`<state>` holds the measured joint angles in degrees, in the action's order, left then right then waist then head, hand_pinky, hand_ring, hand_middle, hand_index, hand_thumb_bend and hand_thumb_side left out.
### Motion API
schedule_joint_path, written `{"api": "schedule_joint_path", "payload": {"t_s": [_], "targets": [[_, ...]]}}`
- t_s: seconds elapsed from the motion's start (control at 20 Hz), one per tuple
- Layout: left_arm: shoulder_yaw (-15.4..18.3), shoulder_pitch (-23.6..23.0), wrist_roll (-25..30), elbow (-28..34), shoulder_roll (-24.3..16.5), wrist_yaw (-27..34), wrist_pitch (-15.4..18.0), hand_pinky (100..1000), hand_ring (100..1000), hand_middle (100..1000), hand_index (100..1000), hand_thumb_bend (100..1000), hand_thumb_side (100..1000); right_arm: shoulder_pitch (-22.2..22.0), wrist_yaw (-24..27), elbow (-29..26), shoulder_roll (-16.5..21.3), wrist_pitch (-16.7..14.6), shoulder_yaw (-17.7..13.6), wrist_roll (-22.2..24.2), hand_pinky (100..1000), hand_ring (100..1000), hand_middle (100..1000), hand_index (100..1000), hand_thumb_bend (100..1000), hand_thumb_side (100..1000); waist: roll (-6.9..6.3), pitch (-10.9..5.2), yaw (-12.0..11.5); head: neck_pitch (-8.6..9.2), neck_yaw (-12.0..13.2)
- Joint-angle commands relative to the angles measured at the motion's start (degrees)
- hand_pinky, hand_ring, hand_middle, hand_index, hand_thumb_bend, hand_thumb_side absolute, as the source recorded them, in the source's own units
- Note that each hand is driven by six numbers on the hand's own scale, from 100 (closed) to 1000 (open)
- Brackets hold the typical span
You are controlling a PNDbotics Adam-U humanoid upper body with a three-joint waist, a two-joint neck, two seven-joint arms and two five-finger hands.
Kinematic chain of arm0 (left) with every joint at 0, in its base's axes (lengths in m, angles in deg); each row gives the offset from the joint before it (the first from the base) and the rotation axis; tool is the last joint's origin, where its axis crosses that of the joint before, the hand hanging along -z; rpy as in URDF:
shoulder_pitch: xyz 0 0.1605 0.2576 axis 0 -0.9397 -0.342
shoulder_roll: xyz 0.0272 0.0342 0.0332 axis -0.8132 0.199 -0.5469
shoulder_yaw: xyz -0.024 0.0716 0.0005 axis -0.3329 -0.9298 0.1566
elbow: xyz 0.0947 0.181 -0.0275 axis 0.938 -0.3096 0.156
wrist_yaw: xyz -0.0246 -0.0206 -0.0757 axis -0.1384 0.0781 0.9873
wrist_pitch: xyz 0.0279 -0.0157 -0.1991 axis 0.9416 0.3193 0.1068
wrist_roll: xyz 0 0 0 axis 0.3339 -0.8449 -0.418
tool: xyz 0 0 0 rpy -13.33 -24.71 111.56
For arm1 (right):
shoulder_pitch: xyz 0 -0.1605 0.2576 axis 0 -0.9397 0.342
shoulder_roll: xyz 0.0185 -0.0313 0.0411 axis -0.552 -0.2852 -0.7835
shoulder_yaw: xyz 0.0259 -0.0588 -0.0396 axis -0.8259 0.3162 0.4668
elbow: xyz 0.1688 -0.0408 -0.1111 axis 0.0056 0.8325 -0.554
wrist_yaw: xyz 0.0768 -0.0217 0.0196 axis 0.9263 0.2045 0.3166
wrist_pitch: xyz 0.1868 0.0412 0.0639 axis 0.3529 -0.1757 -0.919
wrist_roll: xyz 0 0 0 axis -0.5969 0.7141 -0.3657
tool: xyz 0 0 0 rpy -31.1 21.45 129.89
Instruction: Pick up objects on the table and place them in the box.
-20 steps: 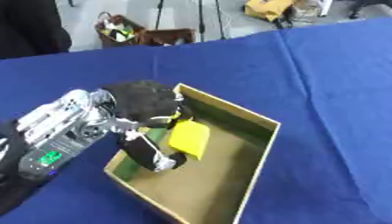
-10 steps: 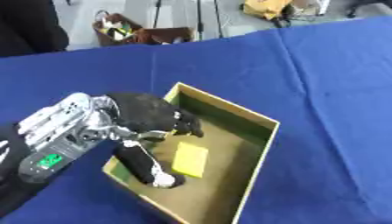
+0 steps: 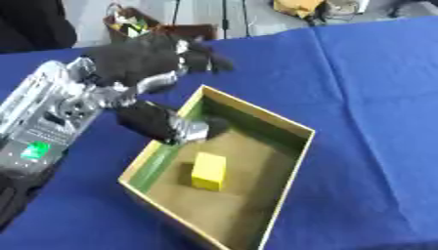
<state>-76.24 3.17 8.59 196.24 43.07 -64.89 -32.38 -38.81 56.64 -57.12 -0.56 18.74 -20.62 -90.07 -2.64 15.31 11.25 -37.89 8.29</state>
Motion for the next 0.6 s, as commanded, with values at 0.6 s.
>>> {"api": "schedule_joint_path", "payload": {"t_s": [0.6], "targets": [[15.4, -14.0, -29.6, 1.0, 13.3, 27.2, 15.8, 462, 520, 525, 710, 100, 770, 0.7, -0.8, -1.0, 0.0, 0.9, -1.6, -1.3, 711, 657, 734, 825, 123, 701, 1.51, -1.25, -3.2, -0.94, -0.3]]}}
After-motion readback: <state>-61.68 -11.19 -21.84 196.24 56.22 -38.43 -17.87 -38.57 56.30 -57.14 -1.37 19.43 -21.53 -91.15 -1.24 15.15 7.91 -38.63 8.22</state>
